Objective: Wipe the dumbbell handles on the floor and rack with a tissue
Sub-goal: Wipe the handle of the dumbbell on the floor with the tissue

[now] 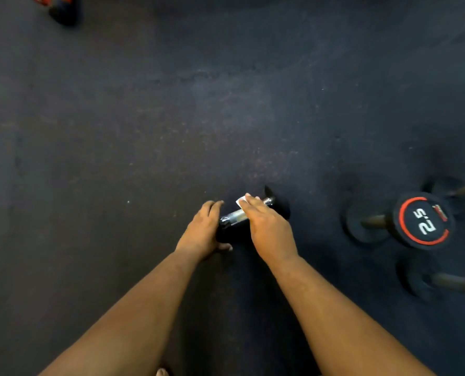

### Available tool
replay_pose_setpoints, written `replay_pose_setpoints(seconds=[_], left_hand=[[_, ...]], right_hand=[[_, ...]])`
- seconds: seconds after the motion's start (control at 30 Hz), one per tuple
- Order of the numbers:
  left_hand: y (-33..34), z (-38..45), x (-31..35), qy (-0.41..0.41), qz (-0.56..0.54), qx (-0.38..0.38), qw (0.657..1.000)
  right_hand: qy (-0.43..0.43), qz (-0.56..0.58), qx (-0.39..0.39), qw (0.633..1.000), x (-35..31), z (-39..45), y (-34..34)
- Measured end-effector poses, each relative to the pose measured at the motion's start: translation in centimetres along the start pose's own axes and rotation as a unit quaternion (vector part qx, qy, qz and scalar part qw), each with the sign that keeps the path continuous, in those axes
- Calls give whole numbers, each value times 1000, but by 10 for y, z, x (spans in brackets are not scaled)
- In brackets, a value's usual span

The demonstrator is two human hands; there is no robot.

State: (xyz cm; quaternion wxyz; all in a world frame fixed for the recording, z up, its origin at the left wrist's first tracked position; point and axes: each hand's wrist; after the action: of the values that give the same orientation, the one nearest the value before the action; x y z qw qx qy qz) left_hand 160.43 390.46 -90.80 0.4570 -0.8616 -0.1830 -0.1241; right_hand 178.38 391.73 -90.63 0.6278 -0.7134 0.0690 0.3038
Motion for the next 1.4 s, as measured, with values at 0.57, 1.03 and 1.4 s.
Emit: replay_pose_setpoints(seconds=[0.57, 1.03, 1.4], left_hand=[[14, 10, -8, -44, -9, 7, 999], [7, 10, -4, -53, 8, -9, 999], [9, 8, -4, -48, 5, 3, 999]], right_hand=[[-146, -138, -149, 968, 11, -19, 68], [-59, -183, -128, 973, 29, -7, 52], [-49, -272, -131, 952, 24, 6, 44]])
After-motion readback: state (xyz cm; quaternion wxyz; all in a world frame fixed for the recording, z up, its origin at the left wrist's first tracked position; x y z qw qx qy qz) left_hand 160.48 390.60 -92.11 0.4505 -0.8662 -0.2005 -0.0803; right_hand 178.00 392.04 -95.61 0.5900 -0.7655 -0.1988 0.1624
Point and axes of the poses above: each hand's wrist, its own z-axis towards the middle knuckle, its own y-axis out of the palm, x = y × z, and after that the axes turned 2 degrees about -y, right-handed
